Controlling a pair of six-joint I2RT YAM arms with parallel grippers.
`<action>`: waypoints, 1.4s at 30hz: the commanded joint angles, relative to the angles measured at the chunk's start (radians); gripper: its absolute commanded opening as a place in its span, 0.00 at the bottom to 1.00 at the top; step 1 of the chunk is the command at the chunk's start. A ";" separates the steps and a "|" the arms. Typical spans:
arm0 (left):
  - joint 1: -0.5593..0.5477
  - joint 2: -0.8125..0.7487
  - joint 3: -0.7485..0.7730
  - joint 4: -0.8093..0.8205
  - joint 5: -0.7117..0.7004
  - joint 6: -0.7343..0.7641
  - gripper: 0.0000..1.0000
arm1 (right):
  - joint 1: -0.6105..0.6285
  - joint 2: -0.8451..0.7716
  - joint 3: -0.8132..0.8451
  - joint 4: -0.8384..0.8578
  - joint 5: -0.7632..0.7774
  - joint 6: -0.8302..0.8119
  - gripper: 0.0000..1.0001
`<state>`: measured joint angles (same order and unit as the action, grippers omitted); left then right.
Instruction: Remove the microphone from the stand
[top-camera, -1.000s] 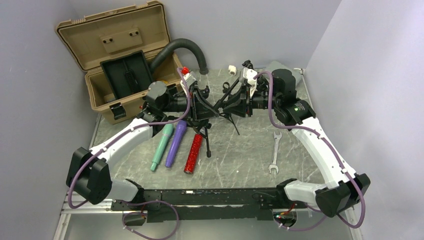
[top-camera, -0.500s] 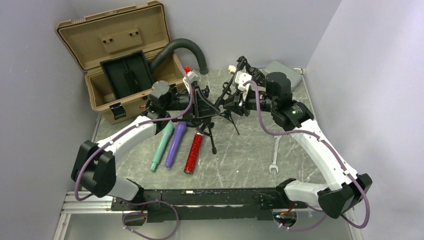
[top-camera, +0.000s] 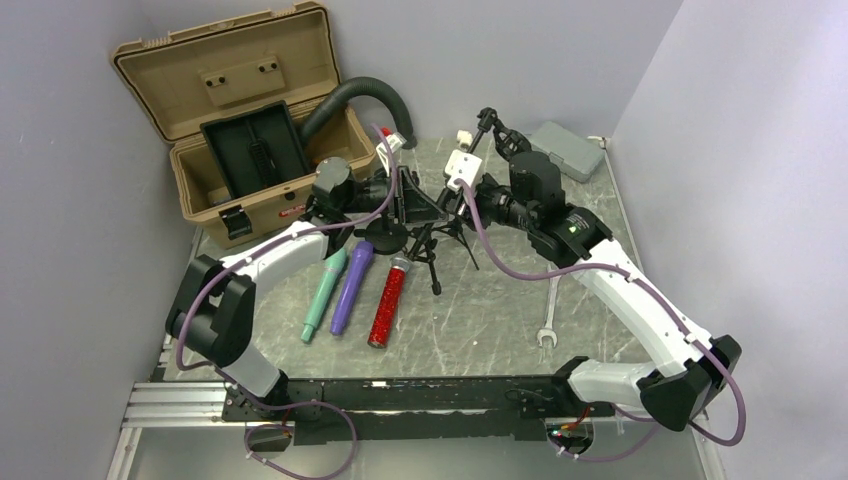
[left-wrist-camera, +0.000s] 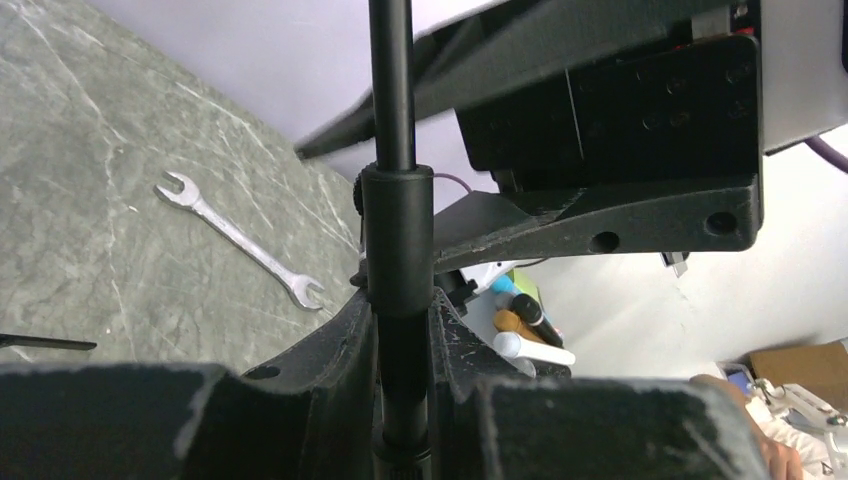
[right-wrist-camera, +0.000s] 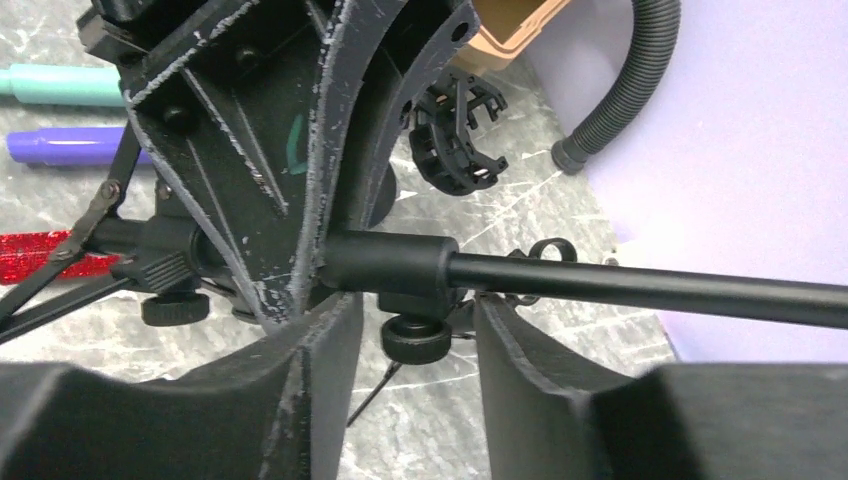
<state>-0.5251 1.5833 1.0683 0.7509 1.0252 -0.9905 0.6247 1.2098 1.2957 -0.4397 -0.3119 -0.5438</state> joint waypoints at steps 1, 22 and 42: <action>-0.029 -0.024 0.075 0.134 0.011 -0.017 0.00 | 0.032 -0.003 0.011 0.044 -0.098 0.000 0.54; 0.006 -0.120 0.042 -0.004 0.115 0.216 0.00 | -0.118 -0.056 0.145 -0.177 -0.388 -0.012 0.66; -0.009 -0.151 0.012 -0.021 0.117 0.235 0.00 | -0.121 -0.011 0.130 -0.130 -0.408 0.012 0.22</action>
<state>-0.5274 1.4815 1.0679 0.6601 1.1530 -0.7517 0.5060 1.2156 1.4151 -0.6277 -0.7158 -0.5373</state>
